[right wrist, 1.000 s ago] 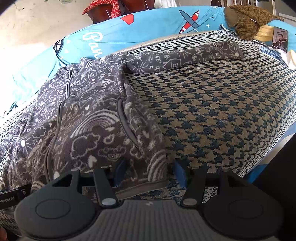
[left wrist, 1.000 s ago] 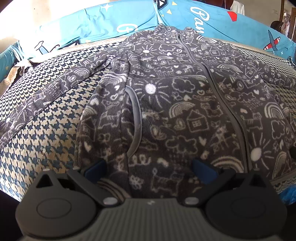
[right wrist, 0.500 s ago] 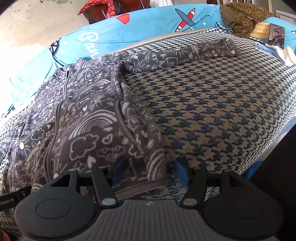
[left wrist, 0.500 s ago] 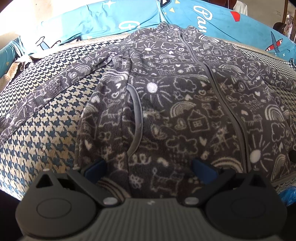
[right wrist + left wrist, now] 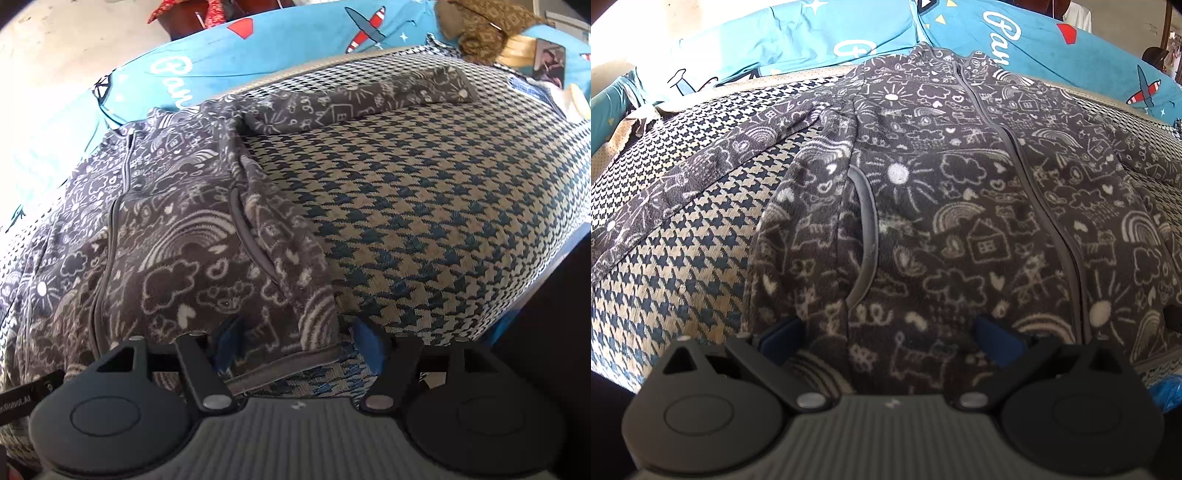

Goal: Fold clothes
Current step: 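Move the open right gripper to the sleeve cuff of the grey doodle jacket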

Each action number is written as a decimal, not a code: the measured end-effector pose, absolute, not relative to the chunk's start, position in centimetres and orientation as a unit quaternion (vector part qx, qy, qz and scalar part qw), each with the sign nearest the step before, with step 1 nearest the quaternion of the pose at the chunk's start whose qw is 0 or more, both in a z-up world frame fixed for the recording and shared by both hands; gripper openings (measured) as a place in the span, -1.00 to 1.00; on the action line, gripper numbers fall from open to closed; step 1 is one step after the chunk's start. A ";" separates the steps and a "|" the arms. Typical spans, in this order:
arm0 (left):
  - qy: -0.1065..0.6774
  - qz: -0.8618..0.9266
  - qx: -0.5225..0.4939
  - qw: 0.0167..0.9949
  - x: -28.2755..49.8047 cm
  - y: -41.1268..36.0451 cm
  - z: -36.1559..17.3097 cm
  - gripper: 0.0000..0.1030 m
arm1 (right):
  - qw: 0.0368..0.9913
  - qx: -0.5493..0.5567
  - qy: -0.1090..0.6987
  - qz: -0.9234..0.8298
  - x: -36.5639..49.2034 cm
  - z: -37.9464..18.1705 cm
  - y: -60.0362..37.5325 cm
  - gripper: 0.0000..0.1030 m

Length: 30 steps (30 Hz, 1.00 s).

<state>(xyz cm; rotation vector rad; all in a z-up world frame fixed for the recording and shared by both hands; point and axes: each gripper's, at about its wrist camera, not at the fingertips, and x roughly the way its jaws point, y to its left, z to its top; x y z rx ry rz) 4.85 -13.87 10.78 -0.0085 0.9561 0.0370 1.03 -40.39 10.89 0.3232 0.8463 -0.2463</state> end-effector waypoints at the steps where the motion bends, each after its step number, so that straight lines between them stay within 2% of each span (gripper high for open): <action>1: 0.460 0.018 -0.005 0.888 4.9 -13.9 10.8 1.00 | 0.892 0.156 0.407 -0.120 1.1 10.9 -40.3 0.30; 19: 0.457 0.019 -0.001 0.889 4.9 -14.0 11.0 1.00 | 0.901 0.089 0.405 -0.128 2.2 11.3 -37.9 0.33; 30: 0.468 0.011 -0.025 0.883 5.5 -13.9 11.6 1.00 | 0.917 0.089 0.380 -0.087 3.9 15.7 -40.2 0.34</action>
